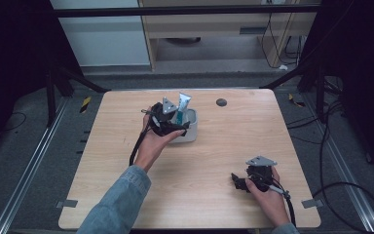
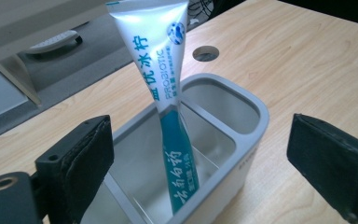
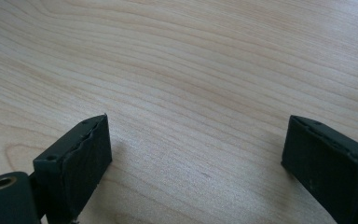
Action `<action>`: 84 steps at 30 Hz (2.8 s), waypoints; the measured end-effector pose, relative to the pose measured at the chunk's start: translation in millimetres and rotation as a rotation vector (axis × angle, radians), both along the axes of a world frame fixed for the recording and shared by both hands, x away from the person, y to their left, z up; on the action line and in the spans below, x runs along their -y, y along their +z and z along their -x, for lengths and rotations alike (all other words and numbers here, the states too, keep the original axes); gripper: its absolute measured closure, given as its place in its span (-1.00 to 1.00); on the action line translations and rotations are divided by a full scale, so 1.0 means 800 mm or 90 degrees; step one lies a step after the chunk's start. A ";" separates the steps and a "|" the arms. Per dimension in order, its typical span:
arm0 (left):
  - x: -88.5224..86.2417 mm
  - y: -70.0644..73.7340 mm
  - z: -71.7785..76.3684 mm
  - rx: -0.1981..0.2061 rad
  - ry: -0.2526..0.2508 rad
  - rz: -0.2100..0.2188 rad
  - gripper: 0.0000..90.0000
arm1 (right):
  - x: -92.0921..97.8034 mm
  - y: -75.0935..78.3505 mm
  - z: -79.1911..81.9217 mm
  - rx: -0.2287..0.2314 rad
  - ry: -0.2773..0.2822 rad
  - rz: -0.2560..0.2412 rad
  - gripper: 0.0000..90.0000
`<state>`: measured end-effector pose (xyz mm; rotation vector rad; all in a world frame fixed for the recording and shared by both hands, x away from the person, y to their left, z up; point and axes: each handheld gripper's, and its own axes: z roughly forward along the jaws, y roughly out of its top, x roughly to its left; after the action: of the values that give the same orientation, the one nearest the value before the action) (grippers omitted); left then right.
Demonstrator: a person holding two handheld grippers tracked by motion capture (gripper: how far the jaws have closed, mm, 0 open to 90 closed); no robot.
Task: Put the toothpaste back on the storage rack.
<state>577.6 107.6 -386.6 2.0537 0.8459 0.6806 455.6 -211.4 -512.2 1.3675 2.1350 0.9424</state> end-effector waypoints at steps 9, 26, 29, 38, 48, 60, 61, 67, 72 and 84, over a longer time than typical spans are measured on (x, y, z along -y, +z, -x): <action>-0.002 0.001 0.017 -0.006 -0.009 -0.007 -0.95 | 0.000 0.000 0.000 0.000 0.000 0.000 -0.82; -0.018 -0.009 0.055 -0.037 -0.033 -0.019 -0.95 | 0.000 0.000 0.000 0.000 0.000 0.001 -0.81; -0.025 -0.009 0.062 -0.044 -0.035 -0.031 -0.94 | 0.000 0.000 0.000 0.001 0.000 0.001 -0.82; -0.057 -0.014 0.086 -0.053 -0.034 -0.037 -0.94 | 0.000 0.000 0.000 0.003 -0.001 0.004 -0.82; -0.100 -0.022 0.104 -0.065 -0.007 -0.041 -0.93 | 0.000 0.000 0.000 0.003 0.000 0.004 -0.82; -0.140 -0.053 0.108 -0.099 0.019 -0.047 -0.93 | 0.000 0.000 0.001 0.003 0.001 0.006 -0.82; -0.140 -0.053 0.108 -0.099 0.019 -0.047 -0.93 | 0.000 0.000 0.001 0.003 0.001 0.006 -0.82; -0.165 -0.071 0.107 -0.115 0.043 -0.067 -0.92 | 0.000 0.000 0.001 0.003 0.002 0.006 -0.82; -0.188 -0.084 0.103 -0.133 0.074 -0.065 -0.94 | 0.000 0.000 0.001 0.003 0.001 0.005 -0.82; -0.229 -0.112 0.094 -0.171 0.115 -0.075 -0.93 | 0.000 0.000 0.001 0.003 0.002 0.006 -0.82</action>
<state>502.6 290.9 -476.3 2.2253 1.1809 0.5694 454.8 -211.2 -512.4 1.3567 2.1350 0.9351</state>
